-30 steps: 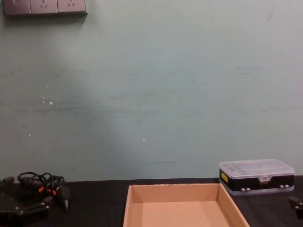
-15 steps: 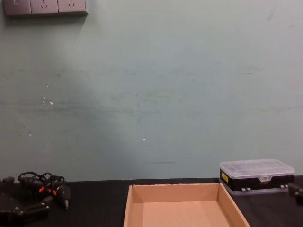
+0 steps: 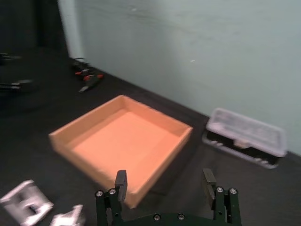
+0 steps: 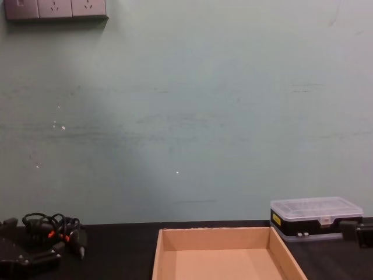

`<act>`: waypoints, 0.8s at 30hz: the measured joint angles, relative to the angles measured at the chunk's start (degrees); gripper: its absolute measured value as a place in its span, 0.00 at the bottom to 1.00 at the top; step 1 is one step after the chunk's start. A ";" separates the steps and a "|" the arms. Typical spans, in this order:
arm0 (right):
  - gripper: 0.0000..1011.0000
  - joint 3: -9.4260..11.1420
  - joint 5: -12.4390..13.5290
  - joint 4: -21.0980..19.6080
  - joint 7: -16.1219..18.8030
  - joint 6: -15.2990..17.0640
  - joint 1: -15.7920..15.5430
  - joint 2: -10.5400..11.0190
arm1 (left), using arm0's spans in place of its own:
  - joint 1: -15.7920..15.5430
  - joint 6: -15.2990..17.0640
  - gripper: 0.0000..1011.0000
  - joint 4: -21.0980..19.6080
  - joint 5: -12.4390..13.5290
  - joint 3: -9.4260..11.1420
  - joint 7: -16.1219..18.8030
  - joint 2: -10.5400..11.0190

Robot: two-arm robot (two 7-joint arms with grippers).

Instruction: Use one hand to pick up the angle iron from the table and place it into the box.

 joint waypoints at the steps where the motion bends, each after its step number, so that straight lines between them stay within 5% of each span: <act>1: 0.99 0.19 0.56 -0.67 0.67 0.93 -0.13 0.28 | 0.00 0.00 0.99 0.00 0.00 0.00 0.00 0.00; 13: 0.99 1.34 8.38 -5.08 7.39 13.18 1.22 1.56 | 0.00 0.00 0.99 0.00 0.00 0.00 0.00 0.00; 24: 0.99 -2.42 12.41 -3.99 8.36 21.07 4.89 1.52 | 0.00 0.00 0.99 0.00 0.00 0.00 0.00 0.00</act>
